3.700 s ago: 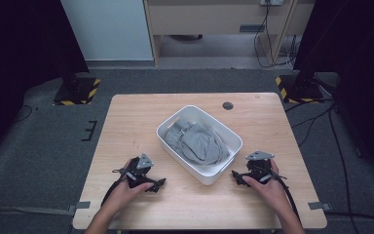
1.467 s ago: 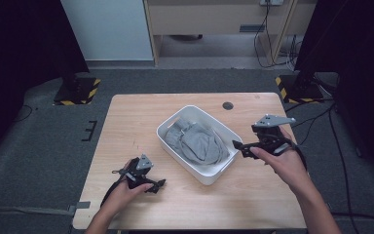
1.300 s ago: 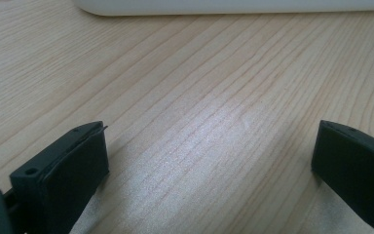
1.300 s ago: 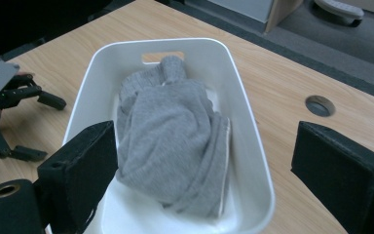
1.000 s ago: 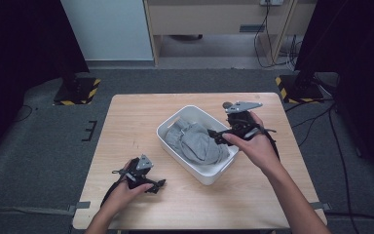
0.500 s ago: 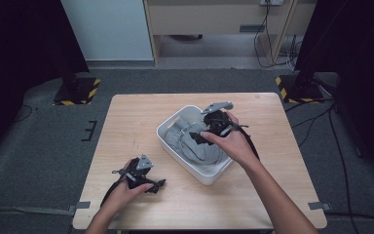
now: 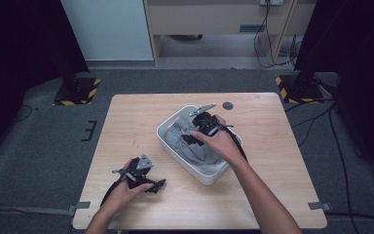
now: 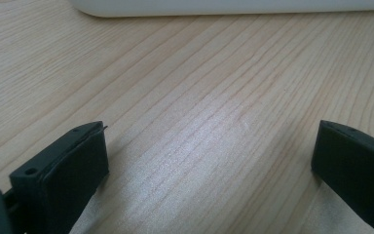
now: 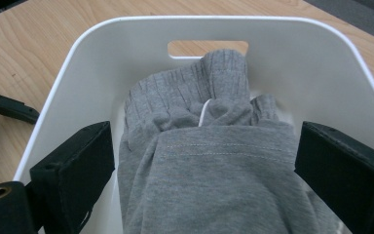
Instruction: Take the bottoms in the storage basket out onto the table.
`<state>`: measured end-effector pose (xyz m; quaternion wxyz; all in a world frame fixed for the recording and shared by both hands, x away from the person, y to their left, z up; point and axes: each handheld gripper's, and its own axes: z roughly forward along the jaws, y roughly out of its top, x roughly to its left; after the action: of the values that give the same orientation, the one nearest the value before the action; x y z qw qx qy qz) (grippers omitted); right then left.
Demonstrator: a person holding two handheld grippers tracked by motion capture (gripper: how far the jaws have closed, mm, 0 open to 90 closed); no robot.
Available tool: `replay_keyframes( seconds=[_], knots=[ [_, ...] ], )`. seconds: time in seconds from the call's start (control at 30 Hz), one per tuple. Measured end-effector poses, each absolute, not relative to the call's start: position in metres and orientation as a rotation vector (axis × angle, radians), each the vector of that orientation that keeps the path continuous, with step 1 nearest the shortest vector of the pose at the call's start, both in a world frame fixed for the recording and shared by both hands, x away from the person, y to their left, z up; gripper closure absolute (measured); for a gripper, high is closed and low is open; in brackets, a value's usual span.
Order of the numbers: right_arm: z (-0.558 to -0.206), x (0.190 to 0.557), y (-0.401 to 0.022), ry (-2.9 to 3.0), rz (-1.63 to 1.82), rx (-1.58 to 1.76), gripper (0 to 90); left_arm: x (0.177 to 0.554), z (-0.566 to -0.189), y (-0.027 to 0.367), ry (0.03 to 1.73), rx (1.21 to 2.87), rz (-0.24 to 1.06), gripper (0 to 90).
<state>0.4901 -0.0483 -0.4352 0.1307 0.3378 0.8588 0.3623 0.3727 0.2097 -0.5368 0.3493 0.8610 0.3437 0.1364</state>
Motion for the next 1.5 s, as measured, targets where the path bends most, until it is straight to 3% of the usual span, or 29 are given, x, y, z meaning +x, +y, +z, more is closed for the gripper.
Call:
replay_keyframes(
  seconds=[0.97,1.5],
  knots=[
    [-0.479,0.518,-0.045,2.601,0.885,1.133,3.6,0.374,-0.537,0.209,0.87,2.235,0.342,0.0],
    [-0.497,0.513,-0.029,2.698,0.694,1.043,2.4,0.375,-0.537,0.209,0.86,2.238,0.34,0.0]
  ],
)
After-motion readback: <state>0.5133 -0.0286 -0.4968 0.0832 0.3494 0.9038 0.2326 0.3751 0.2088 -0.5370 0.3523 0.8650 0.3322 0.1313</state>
